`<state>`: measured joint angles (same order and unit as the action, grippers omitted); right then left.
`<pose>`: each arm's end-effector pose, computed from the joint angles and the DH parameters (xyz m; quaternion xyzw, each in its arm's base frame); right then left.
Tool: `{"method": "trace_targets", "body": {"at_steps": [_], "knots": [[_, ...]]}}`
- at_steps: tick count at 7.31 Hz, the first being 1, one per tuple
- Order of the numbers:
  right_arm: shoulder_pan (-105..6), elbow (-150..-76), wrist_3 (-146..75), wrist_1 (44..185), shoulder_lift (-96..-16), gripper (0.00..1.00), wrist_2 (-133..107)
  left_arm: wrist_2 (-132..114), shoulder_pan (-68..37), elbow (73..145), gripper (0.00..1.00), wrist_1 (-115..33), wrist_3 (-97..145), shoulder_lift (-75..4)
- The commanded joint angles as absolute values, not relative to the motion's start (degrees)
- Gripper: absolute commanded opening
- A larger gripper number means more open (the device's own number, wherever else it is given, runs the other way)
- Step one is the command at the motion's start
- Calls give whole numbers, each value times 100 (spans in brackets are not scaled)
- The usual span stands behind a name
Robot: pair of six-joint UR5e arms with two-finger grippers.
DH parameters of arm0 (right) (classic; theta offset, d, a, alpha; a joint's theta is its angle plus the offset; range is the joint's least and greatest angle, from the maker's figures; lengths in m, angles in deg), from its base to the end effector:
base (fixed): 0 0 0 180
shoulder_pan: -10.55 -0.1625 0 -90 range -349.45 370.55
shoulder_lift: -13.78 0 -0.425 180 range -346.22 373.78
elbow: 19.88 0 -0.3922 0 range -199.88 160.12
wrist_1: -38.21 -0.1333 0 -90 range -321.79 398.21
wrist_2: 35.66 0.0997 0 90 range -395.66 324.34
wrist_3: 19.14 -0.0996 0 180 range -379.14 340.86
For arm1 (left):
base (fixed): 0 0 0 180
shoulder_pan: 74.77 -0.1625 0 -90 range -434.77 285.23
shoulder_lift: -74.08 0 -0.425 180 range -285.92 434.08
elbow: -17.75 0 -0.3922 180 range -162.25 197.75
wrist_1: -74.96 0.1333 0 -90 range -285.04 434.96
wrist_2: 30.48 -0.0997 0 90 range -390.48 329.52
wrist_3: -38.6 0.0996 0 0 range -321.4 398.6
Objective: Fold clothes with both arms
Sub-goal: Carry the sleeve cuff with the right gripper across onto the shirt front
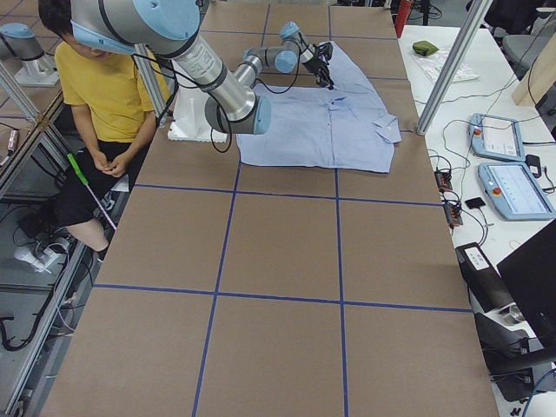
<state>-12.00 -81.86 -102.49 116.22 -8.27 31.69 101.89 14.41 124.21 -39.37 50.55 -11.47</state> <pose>-0.6993 -0.4763 0.0485 0.2791 -0.3709 0.2071 0.8612 -0.0594 -0.4755 0.5048 0.3227 0.3135 0.2105 0.8679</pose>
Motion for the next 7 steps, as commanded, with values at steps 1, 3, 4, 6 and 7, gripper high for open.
{"method": "trace_targets", "body": {"at_steps": [1, 3, 4, 6, 7], "knots": [[-1439, -8105, -10553, 12194, -399, 99, 3812, 10189, 1435, 12418, 100, -3947, 5055, -1196], [-2096, -8114, -10466, 12346, -414, 100, 4647, 10189, 1426, 12401, 100, -4270, 5020, -1284], [-2492, -8122, -10222, 12399, -467, 100, 5156, 10189, 1418, 12131, 100, -4725, 4724, -1328], [-3274, -8453, -9031, 12880, -729, 100, 6131, 10180, 1051, 11333, 100, -6332, 4476, -1381], [-3574, -9300, -8467, 12891, -1436, 100, 6529, 10145, 613, 11033, 100, -6634, 4075, -1520]]}}
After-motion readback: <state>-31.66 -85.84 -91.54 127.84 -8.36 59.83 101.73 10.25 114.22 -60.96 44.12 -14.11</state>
